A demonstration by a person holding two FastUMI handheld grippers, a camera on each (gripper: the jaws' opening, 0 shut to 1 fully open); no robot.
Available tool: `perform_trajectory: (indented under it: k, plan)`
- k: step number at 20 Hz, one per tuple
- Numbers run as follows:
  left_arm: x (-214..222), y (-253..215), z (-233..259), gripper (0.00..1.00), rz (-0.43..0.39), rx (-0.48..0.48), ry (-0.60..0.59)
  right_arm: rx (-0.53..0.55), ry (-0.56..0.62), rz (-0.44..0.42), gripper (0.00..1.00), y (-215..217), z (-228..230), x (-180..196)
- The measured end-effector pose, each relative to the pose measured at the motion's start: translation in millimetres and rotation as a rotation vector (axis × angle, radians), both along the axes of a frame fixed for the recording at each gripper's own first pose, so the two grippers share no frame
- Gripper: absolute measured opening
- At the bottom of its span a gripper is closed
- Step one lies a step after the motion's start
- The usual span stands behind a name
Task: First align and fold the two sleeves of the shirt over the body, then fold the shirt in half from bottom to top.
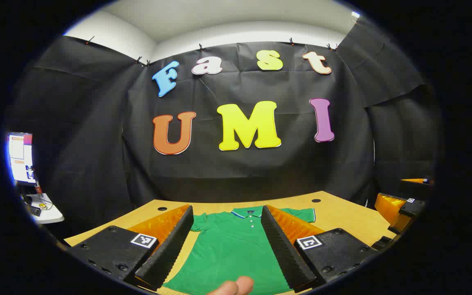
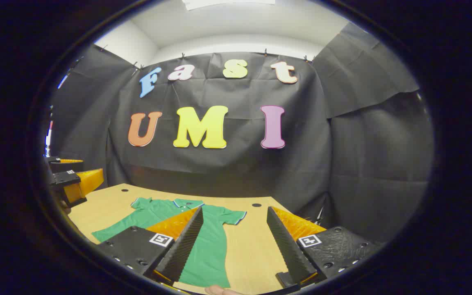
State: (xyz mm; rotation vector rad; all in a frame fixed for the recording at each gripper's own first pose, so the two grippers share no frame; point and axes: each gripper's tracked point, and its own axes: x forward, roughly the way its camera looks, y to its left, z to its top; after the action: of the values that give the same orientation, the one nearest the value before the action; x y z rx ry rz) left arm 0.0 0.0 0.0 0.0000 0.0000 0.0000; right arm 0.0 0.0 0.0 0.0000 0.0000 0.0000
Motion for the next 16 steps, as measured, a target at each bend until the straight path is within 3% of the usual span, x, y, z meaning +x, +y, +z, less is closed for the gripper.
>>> perform_trajectory:
  k: [2, 4, 10, 16]
  plan:
    - [0, 9, -2, 1.0, 0.025, -0.037, 0.01, -0.015, 0.006, -0.014, 0.95, 7, 0, -8]
    - [1, 5, -4, 1.0, -0.007, -0.058, 0.022, -0.03, 0.021, -0.014, 0.95, 16, -2, -13]
    - [10, 24, -15, 1.0, 0.022, -0.047, 0.056, -0.111, 0.05, 0.008, 0.95, 33, -13, -16]
    - [14, 28, -17, 1.0, 0.031, -0.046, 0.063, -0.093, 0.084, 0.012, 0.95, 31, -26, -10]
